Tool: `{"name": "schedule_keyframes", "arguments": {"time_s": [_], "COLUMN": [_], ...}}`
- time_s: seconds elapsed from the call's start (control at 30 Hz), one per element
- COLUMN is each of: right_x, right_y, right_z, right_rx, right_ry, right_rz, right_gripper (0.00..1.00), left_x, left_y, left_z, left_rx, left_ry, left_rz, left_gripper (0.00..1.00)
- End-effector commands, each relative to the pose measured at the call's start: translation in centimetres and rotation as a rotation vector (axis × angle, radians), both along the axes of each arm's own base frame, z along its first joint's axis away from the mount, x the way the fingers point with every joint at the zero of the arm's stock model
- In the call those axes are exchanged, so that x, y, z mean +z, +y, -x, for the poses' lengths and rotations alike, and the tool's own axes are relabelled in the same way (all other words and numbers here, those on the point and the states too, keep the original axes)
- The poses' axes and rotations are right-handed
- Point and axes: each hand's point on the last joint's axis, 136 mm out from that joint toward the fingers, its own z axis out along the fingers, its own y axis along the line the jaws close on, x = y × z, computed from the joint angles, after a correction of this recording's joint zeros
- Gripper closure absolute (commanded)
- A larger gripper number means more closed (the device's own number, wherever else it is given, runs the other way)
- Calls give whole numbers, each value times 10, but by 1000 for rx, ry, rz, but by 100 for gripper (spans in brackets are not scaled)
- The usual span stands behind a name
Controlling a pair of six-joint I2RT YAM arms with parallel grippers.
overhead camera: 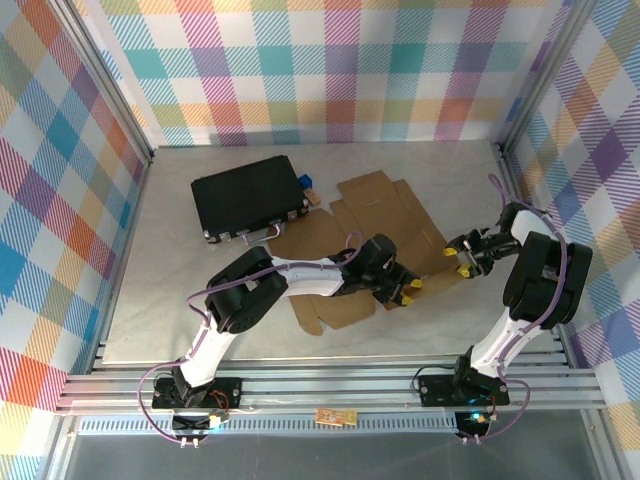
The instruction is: Fold the paper box
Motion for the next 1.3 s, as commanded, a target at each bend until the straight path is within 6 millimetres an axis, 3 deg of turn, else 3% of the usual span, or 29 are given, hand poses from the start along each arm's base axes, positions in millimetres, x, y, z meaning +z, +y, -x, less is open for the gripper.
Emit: {"name": "schedule_keyframes", "arguments": {"time_s": [0.0,0.1,0.33,0.43,0.7,0.8,1.03,1.1,1.27], "right_x": [24,53,165,199,269,272,222,208,164], "right_y": [-8,-31,-72,-74,-74,-66,-25,-6,70], "right_z": [0,-5,-36,-58,-99,-107,-102,-98,-95], "right_rx": [-25,-65,-238,-295,-321,-285,-271,-280,-304], "right_ry": [-23,-70,-306,-406,-520,-497,-312,-276,-167], "right_rz": [50,192,421,397,318,251,-19,-105,-404], "right_gripper": [49,47,38,32,31,31,32,32,28], "left_x": [15,33,109,136,211,232,265,268,270], "left_y": [-4,-8,-16,-10,29,54,109,120,137], "left_z": [-6,-9,-10,-7,-2,-7,-30,-35,-42], "left_rx": [36,35,-67,-95,-250,-301,-266,-250,-219], "left_ry": [-28,-52,-196,-250,-516,-625,-722,-728,-723], "left_rz": [31,53,55,50,-48,-93,-29,-14,13], "left_gripper": [96,100,100,100,100,100,100,100,100]}}
